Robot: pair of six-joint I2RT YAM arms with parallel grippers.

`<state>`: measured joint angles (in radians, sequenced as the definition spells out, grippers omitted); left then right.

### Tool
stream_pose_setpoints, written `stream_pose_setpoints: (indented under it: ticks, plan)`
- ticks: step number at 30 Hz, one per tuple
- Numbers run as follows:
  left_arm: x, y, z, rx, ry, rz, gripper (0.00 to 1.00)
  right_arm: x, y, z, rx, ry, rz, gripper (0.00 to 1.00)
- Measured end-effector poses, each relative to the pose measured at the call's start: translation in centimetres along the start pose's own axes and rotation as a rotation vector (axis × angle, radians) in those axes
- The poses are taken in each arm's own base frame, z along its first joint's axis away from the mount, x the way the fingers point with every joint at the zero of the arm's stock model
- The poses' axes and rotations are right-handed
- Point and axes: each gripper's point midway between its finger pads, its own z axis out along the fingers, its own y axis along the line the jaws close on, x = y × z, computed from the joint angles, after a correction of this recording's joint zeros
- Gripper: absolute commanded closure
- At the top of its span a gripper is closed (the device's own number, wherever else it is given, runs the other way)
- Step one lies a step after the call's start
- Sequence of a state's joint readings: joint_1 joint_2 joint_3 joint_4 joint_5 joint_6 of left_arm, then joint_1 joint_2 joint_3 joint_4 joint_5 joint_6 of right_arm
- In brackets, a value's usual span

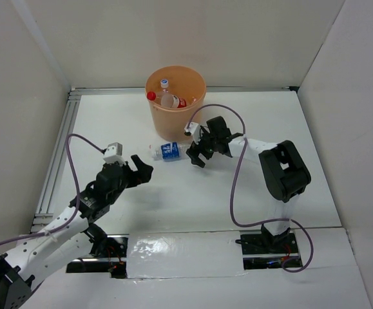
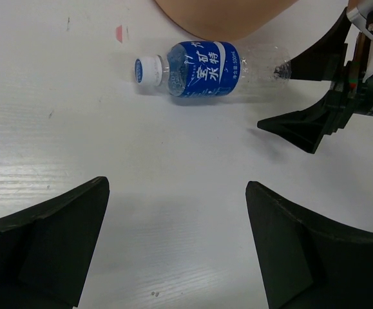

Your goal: Put the plastic bottles in the bin

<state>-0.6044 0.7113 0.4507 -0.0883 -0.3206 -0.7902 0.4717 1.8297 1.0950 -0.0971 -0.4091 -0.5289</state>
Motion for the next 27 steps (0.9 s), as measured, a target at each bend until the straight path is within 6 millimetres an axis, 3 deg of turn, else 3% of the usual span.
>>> stream_pose_setpoints:
  ticks: [5,9,13,18,22,27]
  plan:
    - [0.2,0.0,0.3,0.0,0.003,0.012,0.0,-0.4,1.7,-0.7,-0.084,-0.047,-0.101,0.0]
    - [0.7,-0.1,1.3,0.032,0.002,0.113,0.0,-0.5,4.5,-2.2,-0.165,-0.081,-0.197,0.0]
    - [2.3,0.1,3.5,0.055,0.069,0.317,0.0,-1.7,6.1,-2.8,-0.221,-0.126,-0.275,0.0]
    - [3.5,0.4,6.4,0.082,0.151,0.619,0.0,-1.7,6.9,-2.9,-0.265,-0.132,-0.301,0.0]
    - [2.4,0.0,7.4,0.101,0.122,0.722,0.0,-2.1,7.6,-3.4,-0.314,-0.13,-0.347,0.0]
    - [-0.6,-0.7,6.5,0.108,0.03,0.624,0.0,-1.9,8.4,-5.0,-0.324,-0.126,-0.369,0.0]
